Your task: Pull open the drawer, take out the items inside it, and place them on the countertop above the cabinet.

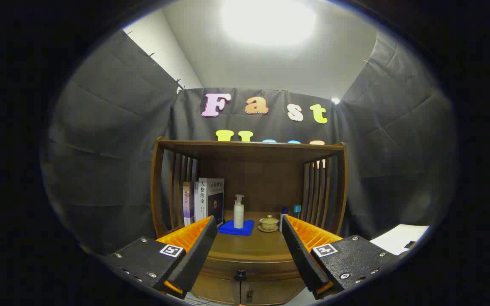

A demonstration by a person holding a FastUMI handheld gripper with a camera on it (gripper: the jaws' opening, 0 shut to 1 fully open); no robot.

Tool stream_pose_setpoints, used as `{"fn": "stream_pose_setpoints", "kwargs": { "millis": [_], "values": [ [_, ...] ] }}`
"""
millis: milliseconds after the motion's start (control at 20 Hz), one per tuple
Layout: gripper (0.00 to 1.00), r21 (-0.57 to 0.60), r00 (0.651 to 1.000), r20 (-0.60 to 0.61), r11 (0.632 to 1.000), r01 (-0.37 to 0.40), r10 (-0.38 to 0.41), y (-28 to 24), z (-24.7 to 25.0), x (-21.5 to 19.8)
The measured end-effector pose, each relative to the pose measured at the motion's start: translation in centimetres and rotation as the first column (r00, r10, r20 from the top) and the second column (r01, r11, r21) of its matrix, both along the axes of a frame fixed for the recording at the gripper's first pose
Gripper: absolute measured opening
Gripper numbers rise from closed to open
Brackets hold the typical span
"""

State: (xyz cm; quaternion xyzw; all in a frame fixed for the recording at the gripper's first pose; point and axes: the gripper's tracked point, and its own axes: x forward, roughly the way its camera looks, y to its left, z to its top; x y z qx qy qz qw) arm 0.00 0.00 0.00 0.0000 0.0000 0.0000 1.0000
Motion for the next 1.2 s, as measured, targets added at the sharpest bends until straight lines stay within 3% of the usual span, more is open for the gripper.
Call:
{"fn": "stream_pose_setpoints", "kwargs": {
  "millis": [1200],
  "values": [
    [0.95, 0.050, 0.997, -0.057, 0.997, -0.053, 0.056, 2.1, -2.6, 0.8]
  ]
}}
